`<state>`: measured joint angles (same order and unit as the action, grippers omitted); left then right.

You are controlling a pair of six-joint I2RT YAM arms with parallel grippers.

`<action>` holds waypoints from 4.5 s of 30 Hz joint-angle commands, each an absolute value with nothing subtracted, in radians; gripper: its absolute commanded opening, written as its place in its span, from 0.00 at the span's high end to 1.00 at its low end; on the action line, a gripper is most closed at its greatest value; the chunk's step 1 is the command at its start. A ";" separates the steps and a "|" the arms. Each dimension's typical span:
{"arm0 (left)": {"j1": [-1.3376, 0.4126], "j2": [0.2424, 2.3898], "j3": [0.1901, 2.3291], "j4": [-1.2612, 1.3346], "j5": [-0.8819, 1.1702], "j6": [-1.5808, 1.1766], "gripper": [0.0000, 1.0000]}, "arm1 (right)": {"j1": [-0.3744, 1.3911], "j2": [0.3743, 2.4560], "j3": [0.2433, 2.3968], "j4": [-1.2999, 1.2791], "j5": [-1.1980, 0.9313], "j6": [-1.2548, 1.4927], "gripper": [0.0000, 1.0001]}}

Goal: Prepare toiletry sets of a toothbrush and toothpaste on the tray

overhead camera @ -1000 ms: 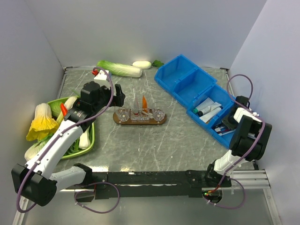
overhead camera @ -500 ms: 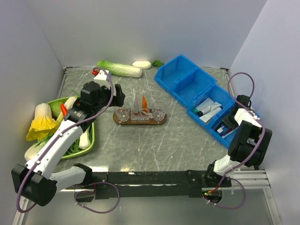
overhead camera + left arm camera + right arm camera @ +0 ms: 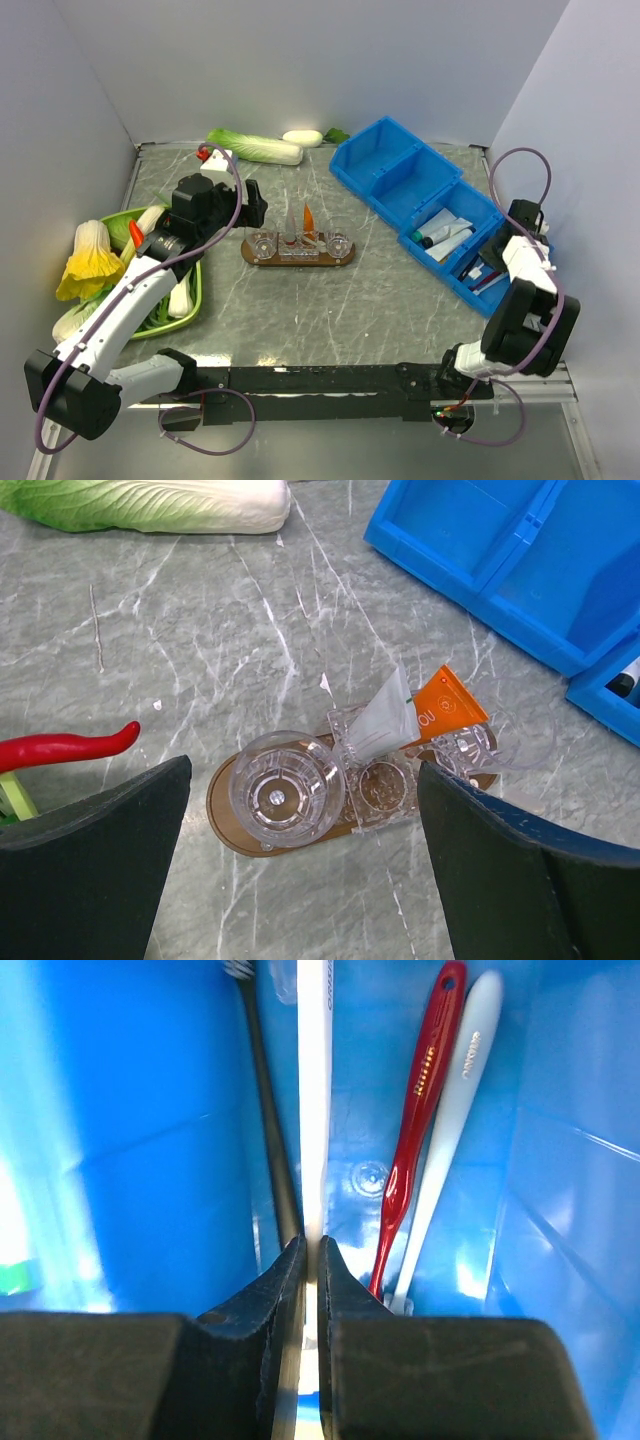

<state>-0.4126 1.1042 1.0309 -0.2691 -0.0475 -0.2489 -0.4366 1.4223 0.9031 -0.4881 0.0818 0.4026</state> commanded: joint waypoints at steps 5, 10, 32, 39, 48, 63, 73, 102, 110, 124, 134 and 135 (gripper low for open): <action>-0.408 1.078 1.040 -0.233 -0.009 -0.252 0.01 | -0.442 1.207 0.913 -0.479 0.077 0.399 1.00; -0.408 1.066 1.032 -0.219 0.014 -0.252 0.01 | -0.440 1.068 0.902 -0.489 0.005 0.422 1.00; -0.846 0.988 0.977 -0.040 -0.081 -0.403 0.05 | 0.165 0.566 0.773 -0.356 -0.087 0.699 1.00; -1.095 1.078 0.923 0.169 -0.159 -0.574 0.04 | 0.374 0.540 0.677 -0.218 -0.058 0.821 1.00; -1.233 1.307 1.071 0.057 -0.322 -0.603 0.05 | 0.498 0.532 0.649 -0.160 -0.002 0.864 1.00; -1.243 1.433 1.178 -0.038 -0.409 -0.634 0.36 | 0.604 0.542 0.624 -0.130 0.080 0.888 1.00; -1.243 1.462 1.193 -0.043 -0.396 -0.630 0.57 | 0.620 0.552 0.609 -0.123 0.104 0.893 1.00; -1.174 1.375 1.279 -0.361 -0.298 -0.514 0.99 | 0.620 0.453 0.701 -0.327 0.319 0.718 0.13; -1.103 1.175 1.302 -0.812 -0.265 -0.488 0.99 | 0.601 0.399 0.784 -0.443 0.504 0.476 0.02; -0.974 1.121 1.319 -1.101 -0.353 -0.365 0.99 | 0.338 0.495 0.762 -0.382 0.144 0.413 0.01; -0.871 1.253 1.439 -1.189 -0.219 -0.356 0.99 | 0.285 0.509 0.736 -0.371 0.037 0.408 0.01; -0.855 1.265 1.445 -1.189 -0.215 -0.354 0.99 | 0.285 0.511 0.735 -0.370 0.043 0.402 0.01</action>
